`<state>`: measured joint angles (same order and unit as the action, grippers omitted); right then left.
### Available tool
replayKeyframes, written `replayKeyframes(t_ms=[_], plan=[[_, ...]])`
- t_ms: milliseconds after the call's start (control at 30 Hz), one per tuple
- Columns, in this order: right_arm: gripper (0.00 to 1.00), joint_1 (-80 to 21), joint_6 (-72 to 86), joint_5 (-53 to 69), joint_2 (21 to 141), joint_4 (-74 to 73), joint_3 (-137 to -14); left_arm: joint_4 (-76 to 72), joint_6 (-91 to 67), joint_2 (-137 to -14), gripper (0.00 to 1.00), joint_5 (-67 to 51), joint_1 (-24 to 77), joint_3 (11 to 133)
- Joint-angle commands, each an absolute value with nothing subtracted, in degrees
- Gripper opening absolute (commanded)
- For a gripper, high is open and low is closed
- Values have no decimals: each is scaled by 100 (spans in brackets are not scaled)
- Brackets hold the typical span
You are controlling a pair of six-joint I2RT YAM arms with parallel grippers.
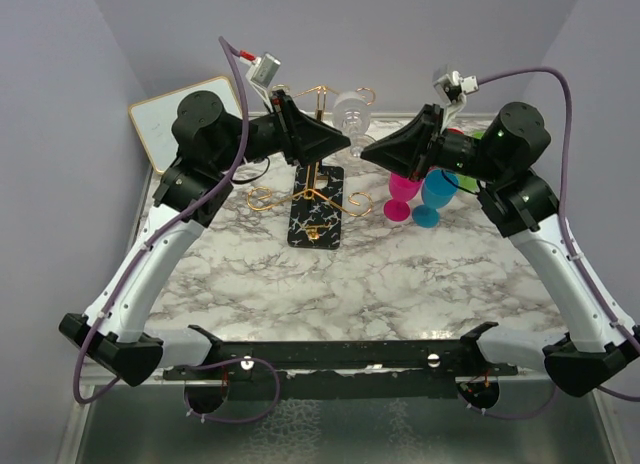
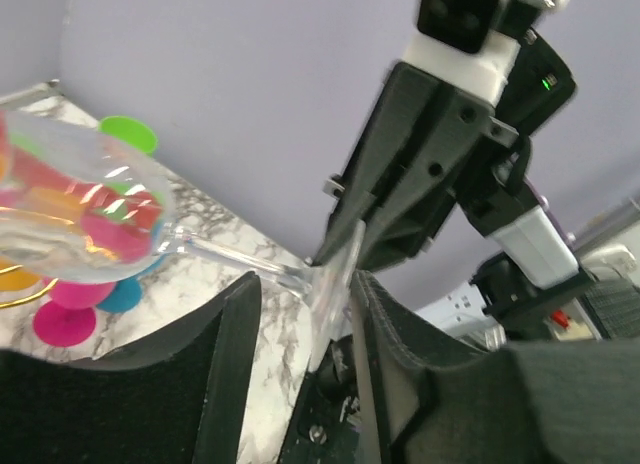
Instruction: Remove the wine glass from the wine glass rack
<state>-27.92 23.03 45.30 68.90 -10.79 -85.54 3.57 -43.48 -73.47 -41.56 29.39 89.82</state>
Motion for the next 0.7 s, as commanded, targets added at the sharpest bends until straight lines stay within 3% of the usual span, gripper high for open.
replayKeyframes(t_ms=[0,133,500,667], plan=[[1,-2895,1252,4306,6426,-1069,-8340,1222,-3538,-7053,47,-3085,2900,9281],[1,-2921,322,3673,6016,-945,-7852,1546,-3375,-6779,58,-2768,2900,9195],[1,-3832,-1988,1090,5685,645,-6414,1490,-4092,-6462,63,-2855,2900,8464],[1,-4692,-3402,-328,5823,2375,-5657,1449,-4236,-6272,63,-2818,2900,8170]])
